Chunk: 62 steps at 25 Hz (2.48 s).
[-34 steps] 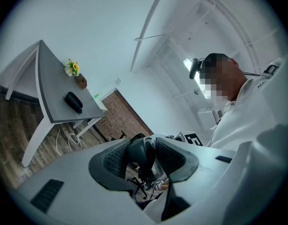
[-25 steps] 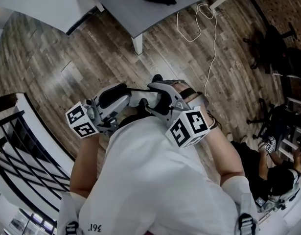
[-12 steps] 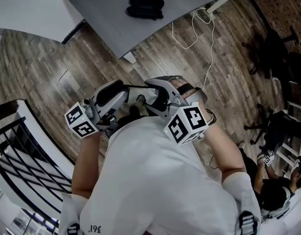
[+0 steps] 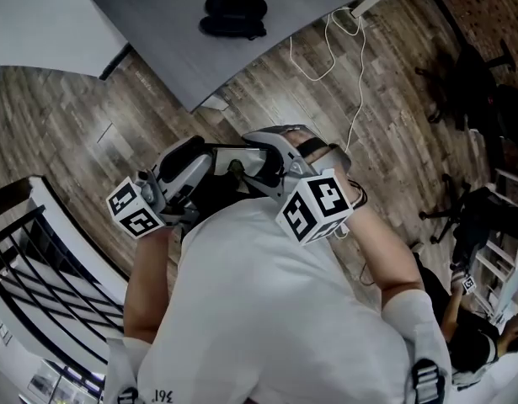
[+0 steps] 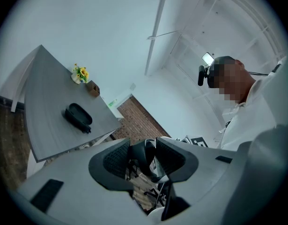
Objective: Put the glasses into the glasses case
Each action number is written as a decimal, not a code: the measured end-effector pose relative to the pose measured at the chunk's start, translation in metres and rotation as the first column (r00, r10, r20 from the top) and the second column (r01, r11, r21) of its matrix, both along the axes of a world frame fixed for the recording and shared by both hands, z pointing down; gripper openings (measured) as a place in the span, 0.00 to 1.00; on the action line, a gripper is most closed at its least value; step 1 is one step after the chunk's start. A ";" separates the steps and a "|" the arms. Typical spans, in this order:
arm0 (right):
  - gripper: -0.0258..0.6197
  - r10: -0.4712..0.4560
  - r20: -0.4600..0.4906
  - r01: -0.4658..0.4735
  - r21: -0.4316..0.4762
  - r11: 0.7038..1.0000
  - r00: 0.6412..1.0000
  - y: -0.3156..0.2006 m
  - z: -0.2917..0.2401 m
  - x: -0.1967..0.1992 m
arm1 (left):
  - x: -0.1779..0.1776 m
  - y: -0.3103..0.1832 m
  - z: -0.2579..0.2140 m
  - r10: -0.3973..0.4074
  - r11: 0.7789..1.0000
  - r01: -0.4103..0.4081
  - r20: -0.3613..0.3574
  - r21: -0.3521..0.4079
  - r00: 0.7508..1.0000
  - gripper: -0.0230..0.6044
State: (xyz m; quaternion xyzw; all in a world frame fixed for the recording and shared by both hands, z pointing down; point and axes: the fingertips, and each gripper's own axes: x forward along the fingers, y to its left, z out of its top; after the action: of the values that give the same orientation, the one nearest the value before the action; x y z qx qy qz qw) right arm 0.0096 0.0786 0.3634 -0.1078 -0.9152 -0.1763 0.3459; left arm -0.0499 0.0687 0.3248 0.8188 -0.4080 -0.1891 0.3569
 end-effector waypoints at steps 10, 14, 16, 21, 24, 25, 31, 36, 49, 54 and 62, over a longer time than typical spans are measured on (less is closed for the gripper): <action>0.48 0.072 -0.028 -0.072 0.004 0.997 0.997 -0.028 0.005 -0.029 | -0.030 -0.033 0.010 0.113 0.993 -0.113 -0.010 -0.022 0.994 0.30; 0.48 0.125 -0.028 -0.124 0.006 0.992 0.992 -0.043 0.001 -0.049 | -0.056 -0.051 0.007 0.128 0.991 -0.130 -0.056 -0.017 0.990 0.30; 0.48 0.155 -0.027 -0.155 0.007 0.988 0.988 -0.051 0.000 -0.059 | -0.070 -0.059 0.007 0.138 0.990 -0.140 -0.073 -0.017 0.988 0.30; 0.48 0.221 -0.039 -0.221 0.008 0.975 0.974 -0.066 0.004 -0.083 | -0.092 -0.079 0.008 0.198 0.980 -0.199 -0.074 -0.014 0.977 0.30; 0.48 0.258 -0.050 -0.258 0.006 0.966 0.965 -0.073 0.009 -0.093 | -0.104 -0.088 0.012 0.223 0.974 -0.225 -0.081 -0.013 0.971 0.30; 0.48 0.271 -0.053 -0.271 0.008 0.962 0.961 -0.075 0.010 -0.095 | -0.107 -0.091 0.013 0.233 0.972 -0.235 -0.083 -0.014 0.969 0.30; 0.48 0.329 -0.059 -0.328 0.031 0.944 0.942 -0.078 0.008 -0.102 | -0.113 -0.095 0.013 0.283 0.958 -0.285 -0.086 -0.010 0.955 0.30; 0.48 0.326 -0.063 -0.325 0.029 0.945 0.943 -0.090 0.010 -0.093 | -0.106 -0.105 0.013 0.277 0.960 -0.279 -0.086 -0.013 0.957 0.30; 0.48 0.193 -0.069 -0.192 0.015 0.981 0.979 -0.120 0.021 -0.087 | -0.101 -0.125 0.020 0.149 0.987 -0.152 -0.057 -0.050 0.987 0.30; 0.48 0.182 -0.088 -0.180 0.029 0.983 0.979 -0.130 0.030 -0.084 | -0.098 -0.136 0.034 0.138 0.985 -0.141 -0.032 -0.097 0.990 0.30; 0.48 0.191 -0.101 -0.187 0.044 0.981 0.976 -0.148 0.039 -0.086 | -0.099 -0.155 0.047 0.142 0.979 -0.143 -0.014 -0.144 0.990 0.30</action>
State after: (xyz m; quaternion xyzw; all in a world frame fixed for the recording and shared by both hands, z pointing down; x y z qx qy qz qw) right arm -0.0761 -0.0693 0.4025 -0.0234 -0.8988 -0.1523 0.4104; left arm -0.1494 -0.0859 0.3715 0.8175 -0.3605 -0.1343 0.4286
